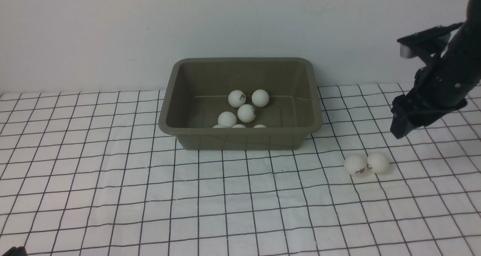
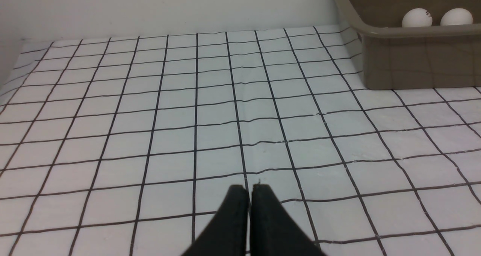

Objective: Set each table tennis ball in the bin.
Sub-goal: Use the right arm to clamp the table tennis ball closest to it

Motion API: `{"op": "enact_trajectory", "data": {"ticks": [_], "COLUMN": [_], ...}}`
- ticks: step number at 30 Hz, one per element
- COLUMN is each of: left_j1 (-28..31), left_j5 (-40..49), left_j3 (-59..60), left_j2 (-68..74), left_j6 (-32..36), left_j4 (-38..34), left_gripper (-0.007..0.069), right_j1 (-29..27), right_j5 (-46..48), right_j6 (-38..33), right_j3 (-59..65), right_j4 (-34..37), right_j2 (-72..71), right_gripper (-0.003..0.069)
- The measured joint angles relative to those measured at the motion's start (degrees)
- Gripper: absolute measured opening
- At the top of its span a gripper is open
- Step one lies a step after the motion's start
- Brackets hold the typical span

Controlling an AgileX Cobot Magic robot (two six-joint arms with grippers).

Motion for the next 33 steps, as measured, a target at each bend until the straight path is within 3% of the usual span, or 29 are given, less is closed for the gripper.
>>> {"op": "enact_trajectory", "data": {"ticks": [5, 8, 33], "left_j1": [0.0, 0.0, 0.0], "left_j5": [0.0, 0.0, 0.0], "left_j3": [0.0, 0.0, 0.0], "left_j2": [0.0, 0.0, 0.0], "left_j6": [0.0, 0.0, 0.0], "left_j4": [0.0, 0.0, 0.0], "left_gripper": [-0.0004, -0.0004, -0.0004], "right_j1": [0.0, 0.0, 0.0], "right_j5": [1.1, 1.93, -1.86], "right_j6": [-12.94, -16.82, -26.26], "right_j3": [0.0, 0.0, 0.0], "right_j4": [3.83, 5.13, 3.44], "right_j2": [1.58, 2.41, 9.5], "right_gripper": [0.0496, 0.0496, 0.0496]}}
